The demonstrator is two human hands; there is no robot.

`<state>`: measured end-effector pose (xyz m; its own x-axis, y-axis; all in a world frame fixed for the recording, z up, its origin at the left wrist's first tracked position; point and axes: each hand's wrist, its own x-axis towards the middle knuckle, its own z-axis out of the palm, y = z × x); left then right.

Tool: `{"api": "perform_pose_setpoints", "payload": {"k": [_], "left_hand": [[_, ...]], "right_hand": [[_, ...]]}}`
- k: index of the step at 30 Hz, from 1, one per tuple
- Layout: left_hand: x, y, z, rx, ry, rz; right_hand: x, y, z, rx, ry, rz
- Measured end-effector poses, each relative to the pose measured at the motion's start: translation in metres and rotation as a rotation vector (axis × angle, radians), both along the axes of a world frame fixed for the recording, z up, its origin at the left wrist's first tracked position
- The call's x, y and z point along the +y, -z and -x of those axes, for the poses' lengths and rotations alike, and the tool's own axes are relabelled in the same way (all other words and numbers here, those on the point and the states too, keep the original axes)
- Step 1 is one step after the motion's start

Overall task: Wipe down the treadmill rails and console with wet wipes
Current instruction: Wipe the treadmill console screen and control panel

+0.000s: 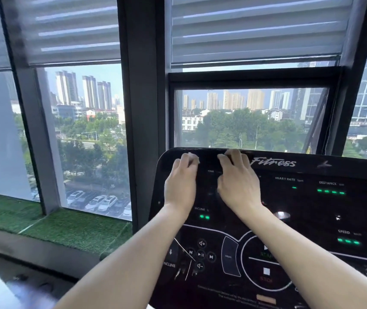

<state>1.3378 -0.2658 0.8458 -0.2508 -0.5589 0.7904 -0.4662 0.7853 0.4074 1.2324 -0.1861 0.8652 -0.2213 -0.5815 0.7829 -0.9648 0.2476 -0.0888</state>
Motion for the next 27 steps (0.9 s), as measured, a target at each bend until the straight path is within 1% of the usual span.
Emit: {"api": "perform_pose_setpoints", "payload": {"k": [1,2,5,7,9,11,14,16,19,21,22,25,27], "left_hand": [[-0.003,-0.003,-0.001,-0.008,0.044,-0.016],[-0.009,-0.008,-0.005,-0.018,0.038,-0.023],[-0.030,-0.018,-0.020,0.067,-0.084,-0.064],[-0.035,-0.013,-0.025,0.061,-0.141,-0.047],[-0.032,0.010,-0.031,0.005,-0.157,-0.024],[-0.026,0.043,-0.044,0.010,-0.134,-0.059],[-0.014,0.077,-0.058,-0.033,-0.153,-0.007],[-0.023,0.066,-0.055,-0.011,-0.164,-0.023],[-0.045,0.021,-0.043,0.094,-0.114,-0.101],[-0.057,0.002,-0.039,0.122,-0.140,-0.082],[-0.059,0.004,-0.039,0.113,-0.165,-0.072],[-0.042,0.042,-0.053,0.105,-0.175,-0.041],[-0.024,0.080,-0.064,0.028,-0.185,0.001]], "right_hand": [[-0.003,-0.001,-0.003,0.008,-0.008,-0.007],[-0.005,-0.001,-0.005,0.012,-0.017,-0.008],[-0.010,-0.002,-0.001,0.013,-0.028,0.025],[-0.011,-0.002,0.002,0.032,-0.036,0.049],[-0.010,-0.001,0.003,0.044,-0.060,0.059],[-0.008,0.002,0.003,0.064,-0.075,0.068],[-0.004,0.008,0.005,0.105,-0.071,0.069],[-0.003,0.009,0.006,0.093,-0.075,0.050],[-0.002,0.008,0.008,0.079,-0.074,0.018],[-0.002,0.008,0.009,0.069,-0.072,0.009],[-0.002,0.009,0.009,0.061,-0.073,0.002],[-0.002,0.014,0.009,0.059,-0.087,0.021],[-0.001,0.017,0.009,0.072,-0.088,0.034]]}}
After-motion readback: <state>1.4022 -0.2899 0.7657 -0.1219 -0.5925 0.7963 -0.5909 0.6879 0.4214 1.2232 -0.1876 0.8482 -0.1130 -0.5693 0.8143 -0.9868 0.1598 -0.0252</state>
